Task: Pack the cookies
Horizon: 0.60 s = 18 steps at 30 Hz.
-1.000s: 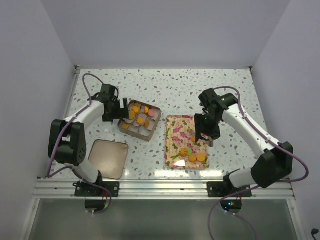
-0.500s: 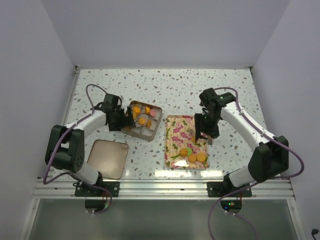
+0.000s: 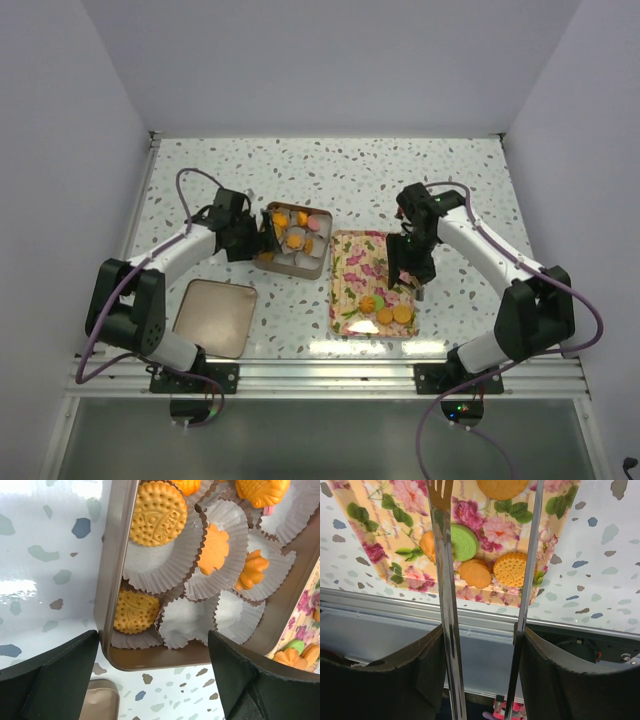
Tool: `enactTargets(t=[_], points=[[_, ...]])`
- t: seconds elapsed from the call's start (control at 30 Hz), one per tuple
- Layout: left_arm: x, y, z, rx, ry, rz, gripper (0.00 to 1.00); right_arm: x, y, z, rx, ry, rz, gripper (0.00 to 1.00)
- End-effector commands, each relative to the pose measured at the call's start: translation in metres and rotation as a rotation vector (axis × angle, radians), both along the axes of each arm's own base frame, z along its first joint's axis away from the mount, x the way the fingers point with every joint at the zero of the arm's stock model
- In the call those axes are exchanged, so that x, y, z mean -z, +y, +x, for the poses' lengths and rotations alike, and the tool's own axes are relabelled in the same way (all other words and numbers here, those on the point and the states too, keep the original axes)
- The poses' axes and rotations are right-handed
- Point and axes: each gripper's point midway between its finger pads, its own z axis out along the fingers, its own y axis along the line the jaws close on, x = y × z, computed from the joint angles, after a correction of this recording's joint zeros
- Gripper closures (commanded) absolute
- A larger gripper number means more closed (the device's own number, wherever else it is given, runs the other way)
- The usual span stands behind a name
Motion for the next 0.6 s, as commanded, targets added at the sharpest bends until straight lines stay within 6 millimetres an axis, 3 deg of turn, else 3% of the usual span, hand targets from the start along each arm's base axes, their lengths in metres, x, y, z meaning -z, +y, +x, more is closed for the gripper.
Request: enactTargets(t=[0.0,0.27,0.57], points=[[-0.034,-0.023,0.018,0.021,-0.096,-0.092,0.05,0.006,0.001,-0.005,-0.017,0.01,0.021,0.44],[-0.048,-0.034,0.005,0.006,-0.09,-0.154,0.05,0.004,0.0,-0.01,-0.006,0.018,0.021,0.44],[-0.076,-0.024,0.003,-0.023,-0.131,-0.119,0.05,-0.01,-0.006,-0.027,0.003,0.024,0.022,0.45]])
